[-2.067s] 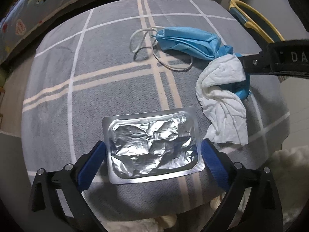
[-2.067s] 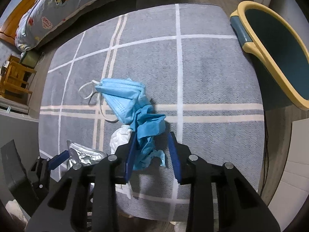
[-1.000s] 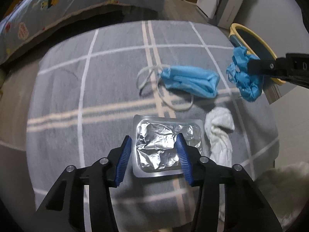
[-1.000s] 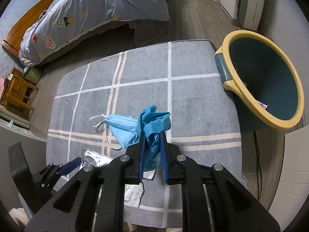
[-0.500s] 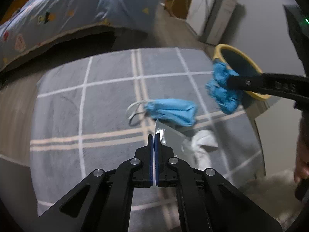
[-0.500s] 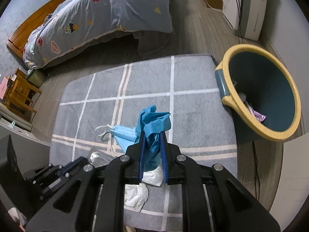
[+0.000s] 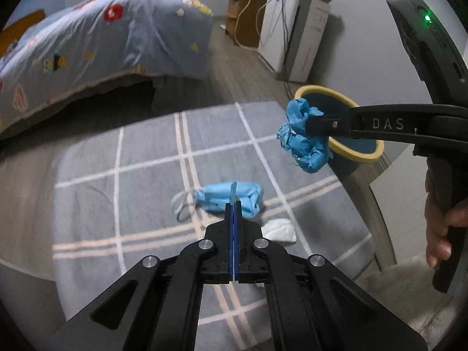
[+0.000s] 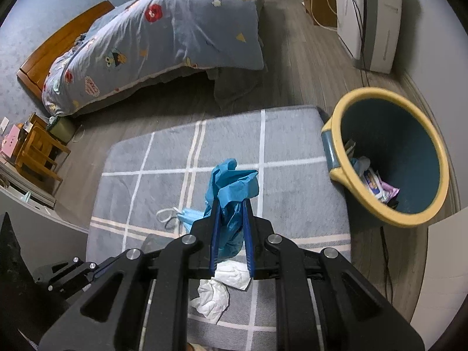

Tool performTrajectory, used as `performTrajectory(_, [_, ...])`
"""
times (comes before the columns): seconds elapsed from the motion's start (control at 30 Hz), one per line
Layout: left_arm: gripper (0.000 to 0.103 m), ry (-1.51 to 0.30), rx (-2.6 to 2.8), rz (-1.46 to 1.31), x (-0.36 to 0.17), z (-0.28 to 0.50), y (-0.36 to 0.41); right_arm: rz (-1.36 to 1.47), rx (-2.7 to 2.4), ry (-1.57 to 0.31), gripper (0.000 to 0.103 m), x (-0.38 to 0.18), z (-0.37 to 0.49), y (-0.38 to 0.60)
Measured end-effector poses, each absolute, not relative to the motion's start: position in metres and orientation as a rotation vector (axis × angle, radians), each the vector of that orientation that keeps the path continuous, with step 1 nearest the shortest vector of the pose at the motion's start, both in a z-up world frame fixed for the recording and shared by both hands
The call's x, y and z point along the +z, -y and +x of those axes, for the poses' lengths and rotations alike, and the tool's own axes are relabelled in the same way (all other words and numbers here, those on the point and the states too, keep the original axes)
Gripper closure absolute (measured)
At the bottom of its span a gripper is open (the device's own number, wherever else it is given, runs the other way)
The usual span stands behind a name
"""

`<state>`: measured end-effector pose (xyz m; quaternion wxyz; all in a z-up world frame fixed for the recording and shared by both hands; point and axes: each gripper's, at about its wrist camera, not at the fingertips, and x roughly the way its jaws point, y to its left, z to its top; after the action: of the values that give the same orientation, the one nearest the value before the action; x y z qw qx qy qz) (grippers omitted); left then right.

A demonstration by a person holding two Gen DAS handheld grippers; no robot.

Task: Collect trash
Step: 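Carry the blue mask over the bin with the right gripper while the left carries the foil tray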

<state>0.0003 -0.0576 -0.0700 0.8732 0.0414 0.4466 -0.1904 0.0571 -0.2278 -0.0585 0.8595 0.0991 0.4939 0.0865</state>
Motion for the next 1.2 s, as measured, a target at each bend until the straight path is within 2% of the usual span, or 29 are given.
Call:
performTrajectory(0.27, [0.102, -0.851, -0.388, 0.148, -0.033, 0.007, 0.065, 0.190, 0.167, -1.001, 0.089, -0.026, 0.064, 0.251])
performTrajectory(0.63, [0.102, -0.788, -0.452, 0.209, 0.005, 0.048, 0.116, 0.211, 0.047, -0.937, 0.089, -0.001, 0.088, 0.344])
performTrajectory(0.9, [0.102, -0.786, -0.524, 0.252, 0.004, 0.083, 0.176, 0.240, -0.040, -0.937, 0.089, -0.011, 0.101, 0.413])
performTrajectory(1.2, [0.102, -0.778, -0.630, 0.270, 0.002, 0.112, 0.245, 0.272, -0.112, -1.026, 0.089, -0.050, 0.120, 0.463])
